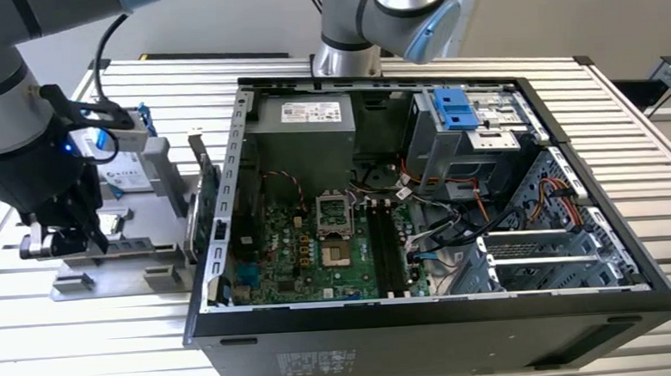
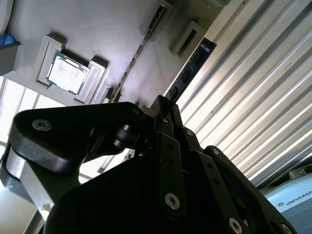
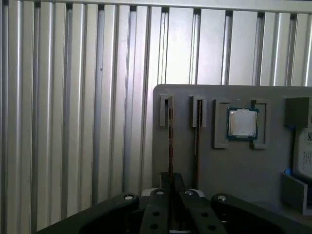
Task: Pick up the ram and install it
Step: 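Pick up the ram and move it above insertion slot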
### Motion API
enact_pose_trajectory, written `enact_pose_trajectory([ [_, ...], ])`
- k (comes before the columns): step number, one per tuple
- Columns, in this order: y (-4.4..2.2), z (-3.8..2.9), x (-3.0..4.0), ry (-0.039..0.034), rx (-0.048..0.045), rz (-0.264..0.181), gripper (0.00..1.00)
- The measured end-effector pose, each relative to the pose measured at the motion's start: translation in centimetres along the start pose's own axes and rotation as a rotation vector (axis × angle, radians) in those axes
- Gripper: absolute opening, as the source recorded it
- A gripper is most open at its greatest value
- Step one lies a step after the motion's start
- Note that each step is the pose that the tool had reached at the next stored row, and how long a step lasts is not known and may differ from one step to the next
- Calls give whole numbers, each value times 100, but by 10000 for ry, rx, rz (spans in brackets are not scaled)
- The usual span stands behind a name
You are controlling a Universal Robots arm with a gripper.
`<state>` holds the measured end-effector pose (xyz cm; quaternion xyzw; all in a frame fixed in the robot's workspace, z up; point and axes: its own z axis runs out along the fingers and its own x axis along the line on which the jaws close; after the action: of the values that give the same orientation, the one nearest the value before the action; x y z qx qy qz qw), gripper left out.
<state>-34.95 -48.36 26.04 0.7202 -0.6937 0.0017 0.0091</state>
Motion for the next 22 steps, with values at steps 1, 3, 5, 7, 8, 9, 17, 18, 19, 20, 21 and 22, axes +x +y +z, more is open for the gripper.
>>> enact_pose_trajectory([
  [1, 0, -11, 0, 0, 0, 1, 0],
  [3, 0, -33, 1, 0, -1, 0, 0],
  [5, 1, -50, 1, 1, 0, 0, 0],
  [7, 1, -58, 1, -1, 1, 0, 0],
  [8, 1, -62, 1, -1, 1, 1, 0],
  [9, 1, -70, 1, 1, -2, 1, 0],
  [17, 2, -177, 3, 0, -1, 1, 0],
  [18, 2, -192, 3, 1, -1, 1, 0],
  [19, 2, -208, 3, 0, 0, 1, 0],
  [20, 3, -225, 4, 0, 0, 1, 0],
  [21, 3, -242, 4, 0, 0, 1, 0],
  [22, 3, -259, 4, 0, 0, 1, 0],
])
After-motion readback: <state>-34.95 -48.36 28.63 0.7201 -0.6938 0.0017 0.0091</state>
